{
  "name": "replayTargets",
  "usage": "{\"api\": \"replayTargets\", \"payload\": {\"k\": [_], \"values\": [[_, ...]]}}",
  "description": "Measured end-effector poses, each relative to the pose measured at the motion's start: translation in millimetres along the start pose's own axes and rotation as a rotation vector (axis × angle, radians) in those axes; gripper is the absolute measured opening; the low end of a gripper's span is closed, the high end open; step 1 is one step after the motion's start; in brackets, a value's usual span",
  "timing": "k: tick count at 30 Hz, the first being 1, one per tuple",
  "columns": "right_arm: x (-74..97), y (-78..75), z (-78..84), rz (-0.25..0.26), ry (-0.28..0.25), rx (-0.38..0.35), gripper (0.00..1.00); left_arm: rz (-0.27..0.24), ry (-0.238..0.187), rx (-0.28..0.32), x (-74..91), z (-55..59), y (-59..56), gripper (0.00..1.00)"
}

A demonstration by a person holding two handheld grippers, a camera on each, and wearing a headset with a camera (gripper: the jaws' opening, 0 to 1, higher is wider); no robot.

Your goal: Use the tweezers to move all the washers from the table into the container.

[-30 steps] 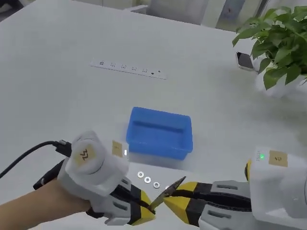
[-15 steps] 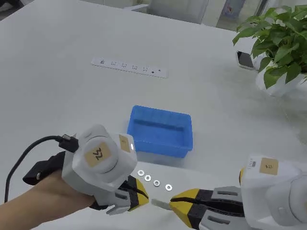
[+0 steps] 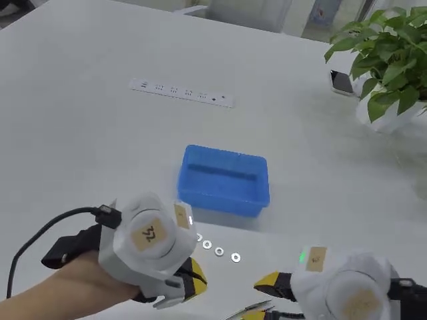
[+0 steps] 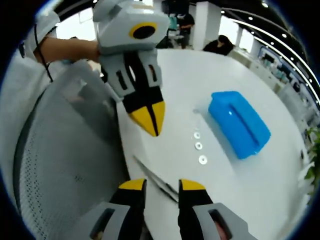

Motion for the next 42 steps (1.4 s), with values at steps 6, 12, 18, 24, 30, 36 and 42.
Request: {"api": "replayTargets", "payload": {"k": [6,12,18,24,30,36,42], "values": [[-20.6,-2.7,1.4,0.008,0.124,0.219,0.20,-0.011,0.025,0.003,-2.9,6.0,0.9,0.00],[-32.6,-4.6,3.6,-0.024,0.214,0.348,0.13,-0.016,0.033,0.014,0.0,9.5,0.0,0.00],[-34.2,-3.9,2.7,-0.065,0.220,0.364,0.05,-0.013,0.017,0.040,1.4,13.0,2.2,0.00],[-31.4,-3.3,4.4,-0.091,0.185,0.389,0.02,0.021,0.001,0.055,-0.6,13.9,1.1,0.07],[-19.0,1.1,-3.7,-0.086,0.092,0.340,0.02,0.089,-0.030,0.061,2.0,13.5,-1.7,0.14],[1.7,5.1,-13.8,-0.076,-0.007,0.274,0.02,0.091,-0.020,0.008,1.0,15.6,-6.1,0.09],[10.7,10.0,-16.0,-0.074,-0.039,0.252,0.02,0.089,-0.036,-0.001,5.2,8.3,-7.5,0.00]]}}
Point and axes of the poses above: the centre of the closed fingertips' face, and the gripper's own axes: x roughly backward along the fingers, y roughly to its left, z roughly out of its underside, the point moved 7 cm from there along x, roughly backward along the fingers, and after that the axes turned 4 degrees about -z, right-handed, at the moved point
